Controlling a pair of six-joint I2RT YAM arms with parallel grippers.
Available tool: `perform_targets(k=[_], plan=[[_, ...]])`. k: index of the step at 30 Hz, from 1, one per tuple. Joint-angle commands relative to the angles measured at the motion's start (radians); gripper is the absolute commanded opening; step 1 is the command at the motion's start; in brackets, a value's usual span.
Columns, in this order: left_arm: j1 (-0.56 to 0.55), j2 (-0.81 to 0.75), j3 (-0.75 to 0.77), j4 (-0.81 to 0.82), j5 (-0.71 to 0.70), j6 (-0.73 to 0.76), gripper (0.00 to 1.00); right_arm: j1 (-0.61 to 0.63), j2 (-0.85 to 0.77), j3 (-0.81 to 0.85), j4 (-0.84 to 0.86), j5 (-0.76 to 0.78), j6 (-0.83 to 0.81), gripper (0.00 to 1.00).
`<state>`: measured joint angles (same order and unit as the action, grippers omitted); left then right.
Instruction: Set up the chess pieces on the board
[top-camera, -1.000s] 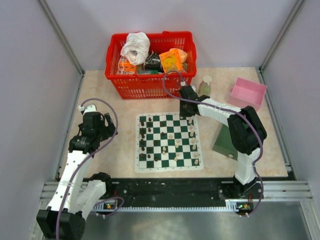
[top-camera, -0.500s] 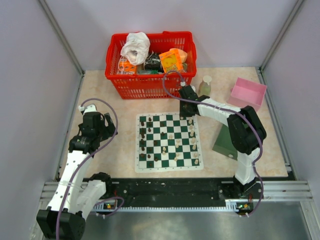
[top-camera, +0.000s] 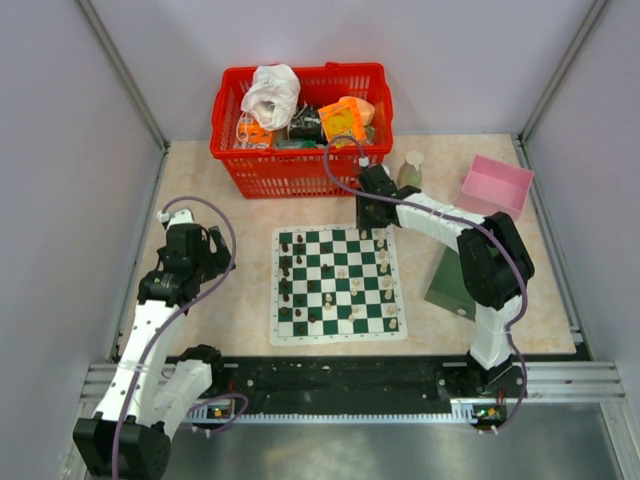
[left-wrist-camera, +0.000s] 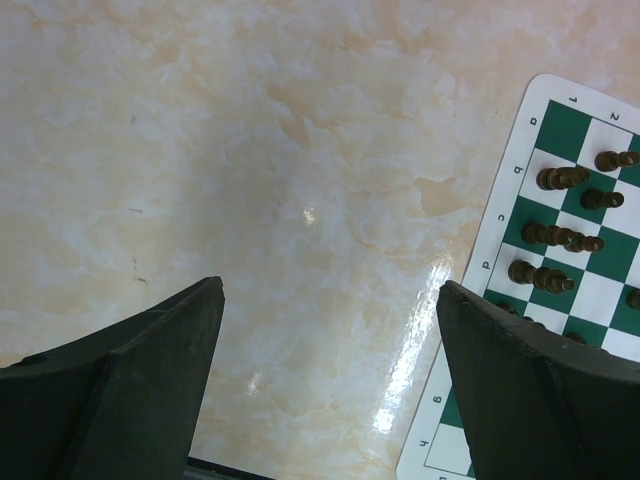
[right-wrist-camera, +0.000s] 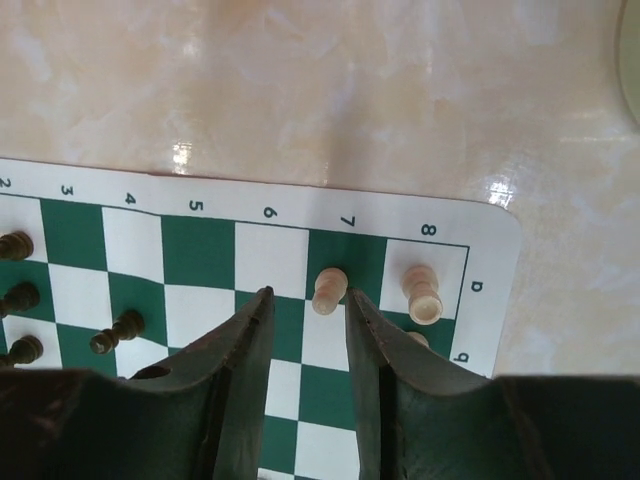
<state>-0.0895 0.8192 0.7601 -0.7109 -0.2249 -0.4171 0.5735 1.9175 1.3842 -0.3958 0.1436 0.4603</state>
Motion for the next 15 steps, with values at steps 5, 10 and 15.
perform_targets(k=[5,10,15], plan=[[-0.001,-0.009,-0.002,0.034,-0.004,0.004,0.93,0.048,-0.159,0.015,-0.008,-0.022,-0.054,0.40],[-0.001,-0.011,-0.002,0.033,-0.007,0.005,0.93,0.147,-0.198,-0.072,-0.024,-0.027,-0.003,0.41],[-0.001,-0.014,-0.002,0.034,-0.001,0.003,0.93,0.226,-0.189,-0.138,-0.026,-0.036,0.049,0.40]])
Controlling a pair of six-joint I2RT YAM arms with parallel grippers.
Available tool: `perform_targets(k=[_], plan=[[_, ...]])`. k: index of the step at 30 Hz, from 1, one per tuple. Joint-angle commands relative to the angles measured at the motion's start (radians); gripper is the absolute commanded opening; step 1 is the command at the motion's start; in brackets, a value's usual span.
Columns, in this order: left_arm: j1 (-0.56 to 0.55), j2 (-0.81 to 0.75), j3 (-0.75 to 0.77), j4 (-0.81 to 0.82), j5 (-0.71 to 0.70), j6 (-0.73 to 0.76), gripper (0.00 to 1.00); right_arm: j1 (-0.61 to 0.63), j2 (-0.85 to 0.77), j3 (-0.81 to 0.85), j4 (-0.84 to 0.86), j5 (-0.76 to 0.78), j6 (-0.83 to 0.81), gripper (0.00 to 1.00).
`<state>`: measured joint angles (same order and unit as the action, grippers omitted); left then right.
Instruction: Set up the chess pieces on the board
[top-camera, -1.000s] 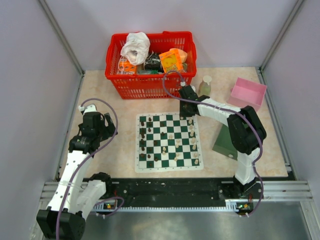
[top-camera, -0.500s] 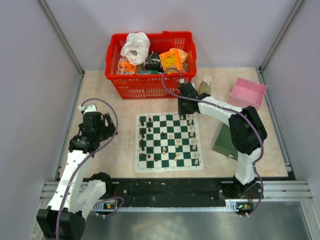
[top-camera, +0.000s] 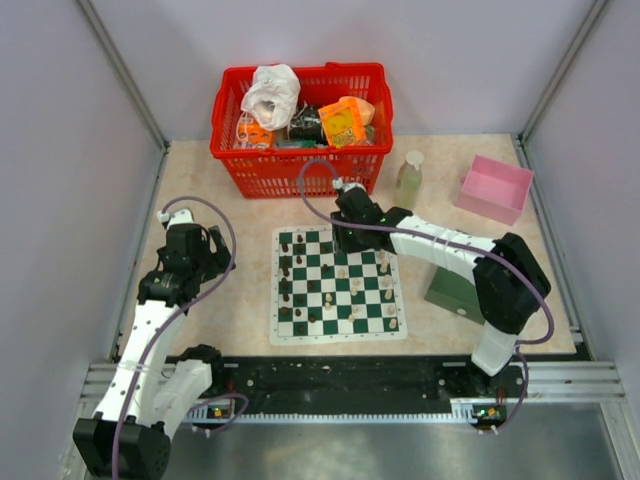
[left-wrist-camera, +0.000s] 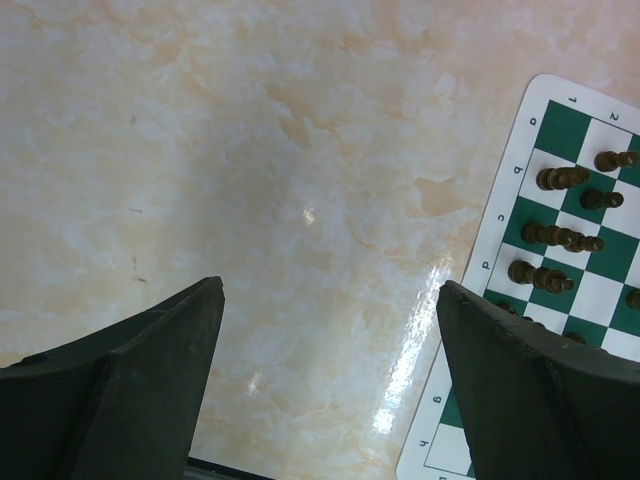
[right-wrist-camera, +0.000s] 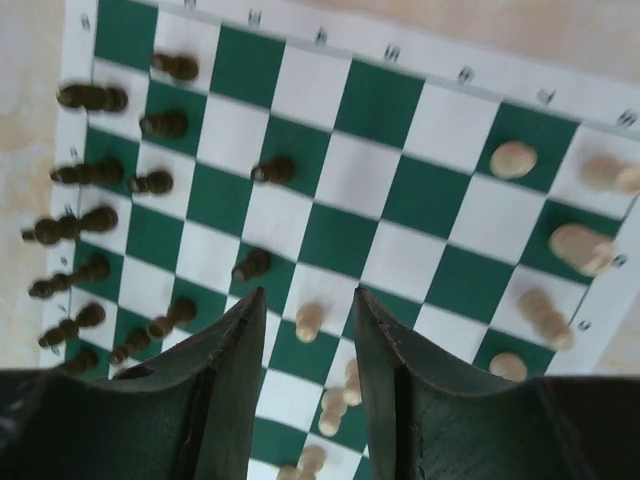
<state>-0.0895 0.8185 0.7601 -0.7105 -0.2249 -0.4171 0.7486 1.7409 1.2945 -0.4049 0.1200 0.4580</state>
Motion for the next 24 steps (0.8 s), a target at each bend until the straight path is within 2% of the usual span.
perform_targets(k=[1,14,24], plan=[[-0.001,-0.013,-0.002,0.034,-0.002,0.004,0.93,0.058,-0.008,-0.057,-0.017,-0.014,0.060,0.40],[-0.001,-0.015,-0.004,0.034,-0.002,0.004,0.93,0.081,0.068,-0.052,-0.022,-0.048,0.057,0.38],[-0.001,-0.012,-0.002,0.034,-0.004,0.004,0.93,0.081,0.095,-0.040,-0.018,-0.066,0.054,0.30]])
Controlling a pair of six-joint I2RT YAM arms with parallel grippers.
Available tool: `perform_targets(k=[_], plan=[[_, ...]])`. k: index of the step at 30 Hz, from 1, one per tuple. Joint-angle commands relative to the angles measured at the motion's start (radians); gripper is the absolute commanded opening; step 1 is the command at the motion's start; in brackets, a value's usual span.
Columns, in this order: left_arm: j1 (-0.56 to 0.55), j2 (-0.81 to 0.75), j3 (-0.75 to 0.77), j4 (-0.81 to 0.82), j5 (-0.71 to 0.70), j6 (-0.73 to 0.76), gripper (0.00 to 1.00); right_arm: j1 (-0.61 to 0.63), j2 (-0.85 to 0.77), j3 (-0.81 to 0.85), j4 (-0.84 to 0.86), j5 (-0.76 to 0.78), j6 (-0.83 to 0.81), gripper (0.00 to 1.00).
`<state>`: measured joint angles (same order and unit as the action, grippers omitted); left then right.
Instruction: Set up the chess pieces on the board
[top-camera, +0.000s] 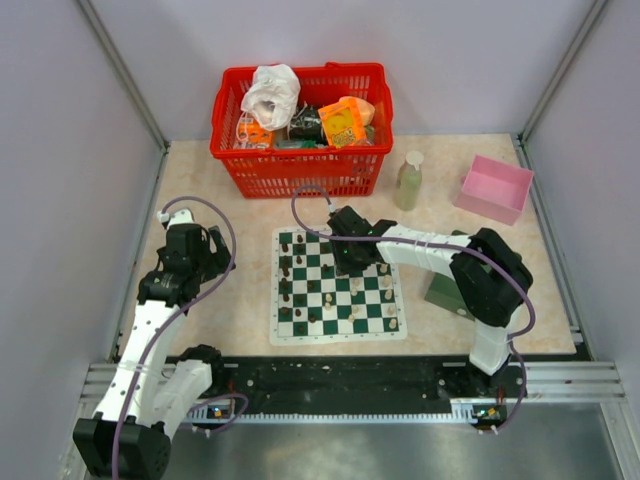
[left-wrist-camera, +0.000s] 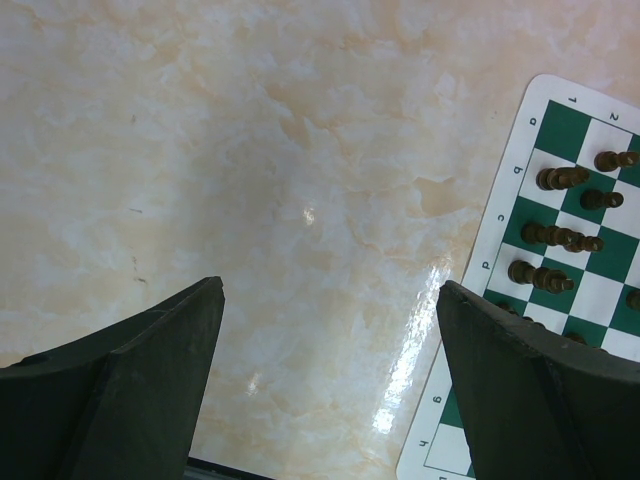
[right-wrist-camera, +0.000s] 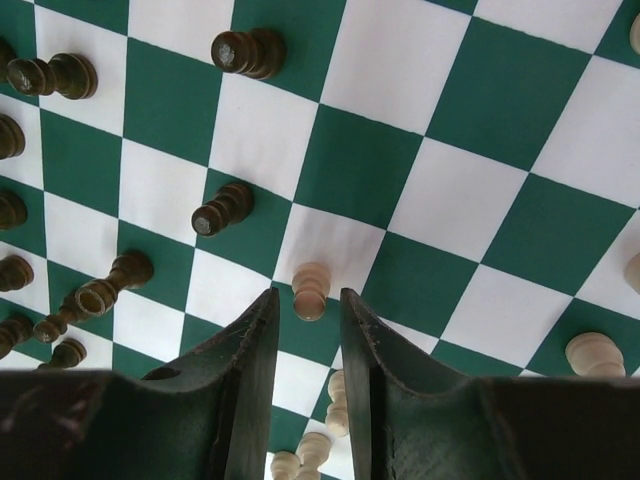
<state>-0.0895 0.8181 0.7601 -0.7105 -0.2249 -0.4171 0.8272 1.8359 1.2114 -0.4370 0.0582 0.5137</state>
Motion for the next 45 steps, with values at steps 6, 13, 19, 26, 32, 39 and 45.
perform_targets(k=[6,13,19,26,32,39,45], plan=[[-0.001,-0.011,-0.002,0.032,-0.007,0.003,0.93,0.001,-0.020,0.043,0.014,0.018,-0.003,0.18],[-0.001,-0.007,-0.002,0.032,-0.005,0.003,0.93,-0.039,-0.090,0.042,0.007,0.064,-0.007,0.14],[-0.001,-0.002,-0.002,0.032,-0.005,0.005,0.93,-0.111,-0.125,0.043,0.024,0.115,-0.014,0.15],[-0.001,0.000,-0.002,0.032,-0.005,0.005,0.93,-0.175,-0.044,0.095,0.020,0.167,-0.029,0.15],[-0.001,0.003,-0.002,0.029,-0.011,0.005,0.93,-0.177,0.011,0.126,0.006,0.206,-0.035,0.15],[-0.001,0.007,-0.001,0.031,-0.011,0.005,0.93,-0.177,0.019,0.111,-0.003,0.204,-0.038,0.15],[-0.001,0.009,0.001,0.032,-0.007,0.005,0.93,-0.177,0.034,0.097,0.003,0.224,-0.043,0.15]])
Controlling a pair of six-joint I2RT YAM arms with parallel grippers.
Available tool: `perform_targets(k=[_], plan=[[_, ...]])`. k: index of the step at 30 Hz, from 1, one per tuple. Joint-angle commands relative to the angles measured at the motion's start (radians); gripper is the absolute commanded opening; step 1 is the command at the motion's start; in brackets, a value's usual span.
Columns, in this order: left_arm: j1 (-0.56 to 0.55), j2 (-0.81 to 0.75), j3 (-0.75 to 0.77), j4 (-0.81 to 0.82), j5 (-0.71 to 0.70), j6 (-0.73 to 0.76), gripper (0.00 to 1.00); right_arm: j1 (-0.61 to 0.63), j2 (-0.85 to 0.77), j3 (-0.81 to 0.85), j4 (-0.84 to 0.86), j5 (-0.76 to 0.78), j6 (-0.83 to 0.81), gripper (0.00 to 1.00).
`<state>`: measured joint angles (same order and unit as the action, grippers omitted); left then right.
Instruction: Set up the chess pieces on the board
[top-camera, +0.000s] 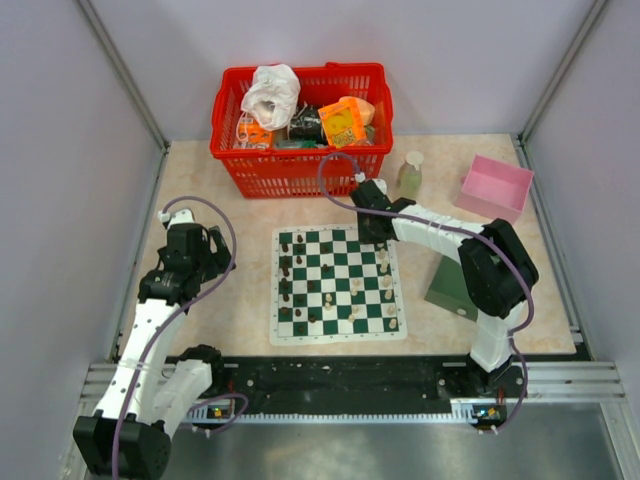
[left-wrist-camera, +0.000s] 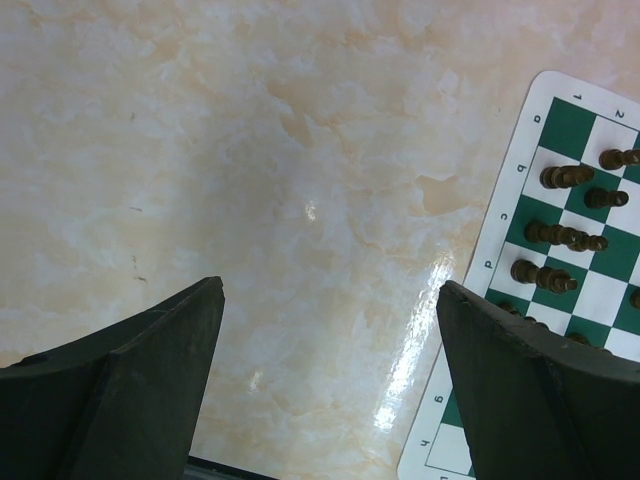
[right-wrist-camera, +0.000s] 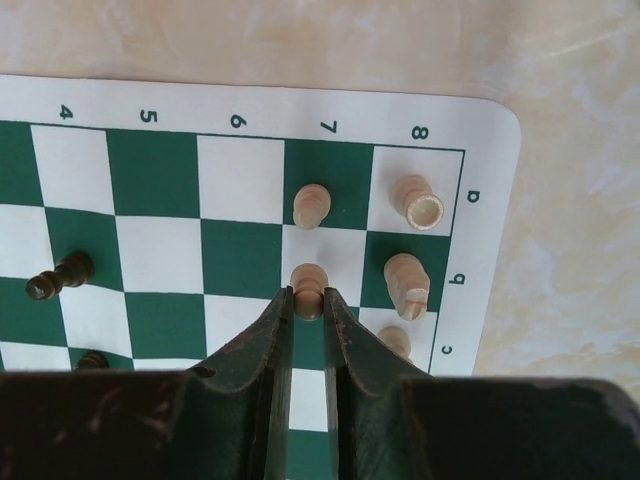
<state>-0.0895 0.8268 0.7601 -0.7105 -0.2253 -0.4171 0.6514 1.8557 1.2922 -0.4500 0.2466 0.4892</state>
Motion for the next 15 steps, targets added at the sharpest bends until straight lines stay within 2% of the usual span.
perform_targets(k=[1,11,15], plan=[[-0.001,0.003,-0.001,0.032,-0.005,0.005,0.93,-0.001,0.019,0.016,0.017,0.039,-0.017,0.15],[-0.001,0.001,-0.001,0.032,-0.006,0.005,0.93,-0.001,0.054,0.021,0.031,0.026,-0.018,0.15],[-0.001,-0.002,-0.001,0.032,-0.006,0.005,0.93,-0.001,0.051,0.021,0.030,0.014,-0.023,0.20]])
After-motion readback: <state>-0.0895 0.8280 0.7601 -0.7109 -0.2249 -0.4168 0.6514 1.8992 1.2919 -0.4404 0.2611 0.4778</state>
